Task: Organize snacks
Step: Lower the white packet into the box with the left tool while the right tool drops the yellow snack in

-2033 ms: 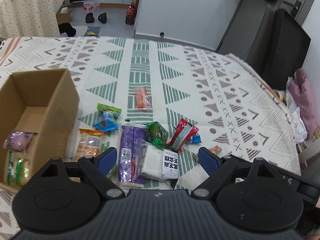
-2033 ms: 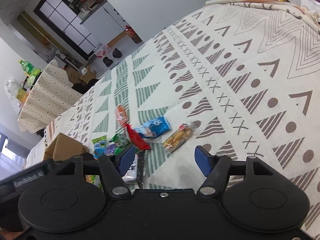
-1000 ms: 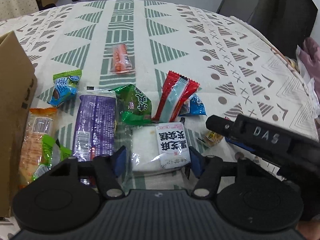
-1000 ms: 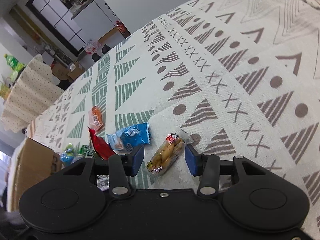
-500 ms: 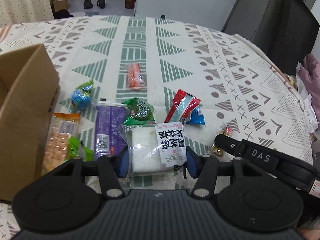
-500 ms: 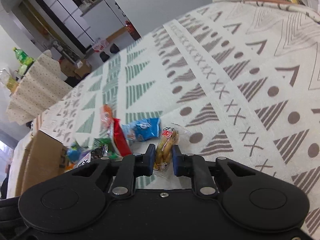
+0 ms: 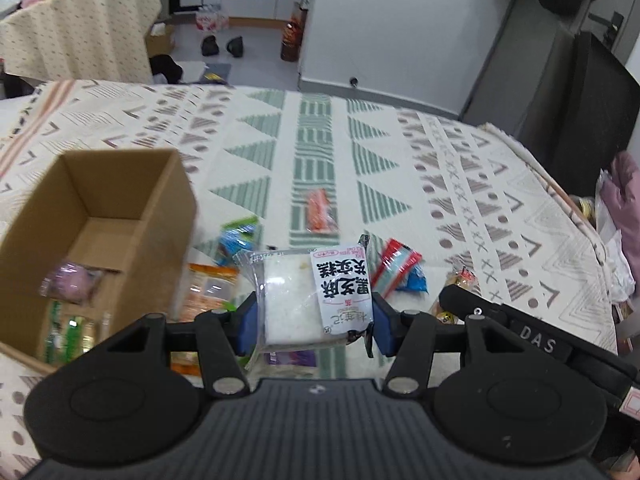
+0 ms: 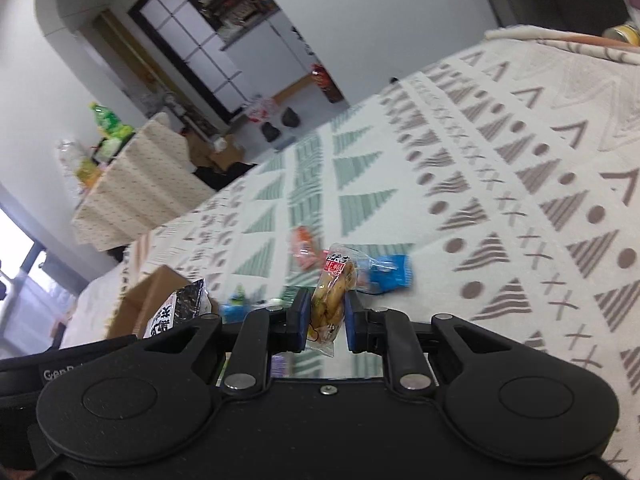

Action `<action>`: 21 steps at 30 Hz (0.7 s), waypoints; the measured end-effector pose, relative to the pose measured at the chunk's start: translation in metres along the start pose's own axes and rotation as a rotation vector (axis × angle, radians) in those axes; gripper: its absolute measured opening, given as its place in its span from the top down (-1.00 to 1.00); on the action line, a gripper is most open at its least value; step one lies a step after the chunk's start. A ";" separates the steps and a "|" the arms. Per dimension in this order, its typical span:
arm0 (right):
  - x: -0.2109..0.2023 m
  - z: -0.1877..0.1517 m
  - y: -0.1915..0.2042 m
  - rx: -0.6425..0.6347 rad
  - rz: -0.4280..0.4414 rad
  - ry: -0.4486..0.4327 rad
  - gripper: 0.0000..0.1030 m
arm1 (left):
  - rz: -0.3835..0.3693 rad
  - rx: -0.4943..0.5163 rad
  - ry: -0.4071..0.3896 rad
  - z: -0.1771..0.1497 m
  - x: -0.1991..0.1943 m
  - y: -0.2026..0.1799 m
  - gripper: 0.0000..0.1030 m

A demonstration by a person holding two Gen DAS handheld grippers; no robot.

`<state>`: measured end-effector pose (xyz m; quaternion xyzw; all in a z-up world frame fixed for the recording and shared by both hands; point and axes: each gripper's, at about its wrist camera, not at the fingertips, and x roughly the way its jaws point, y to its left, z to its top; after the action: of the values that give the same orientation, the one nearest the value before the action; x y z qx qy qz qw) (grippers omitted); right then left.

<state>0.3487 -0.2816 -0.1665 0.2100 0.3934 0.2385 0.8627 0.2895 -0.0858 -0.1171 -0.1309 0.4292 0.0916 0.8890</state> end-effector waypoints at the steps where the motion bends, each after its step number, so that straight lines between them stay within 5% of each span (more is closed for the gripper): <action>1: -0.001 0.001 0.003 -0.002 0.015 -0.005 0.66 | 0.005 -0.004 -0.008 0.001 -0.004 0.004 -0.06; 21: -0.001 -0.013 0.081 -0.106 0.112 -0.023 0.66 | 0.056 -0.092 -0.095 0.013 -0.057 0.077 -0.06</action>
<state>0.3177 -0.2155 -0.1294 0.1885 0.3581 0.3044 0.8623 0.2429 -0.0114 -0.0769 -0.1551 0.3855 0.1423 0.8984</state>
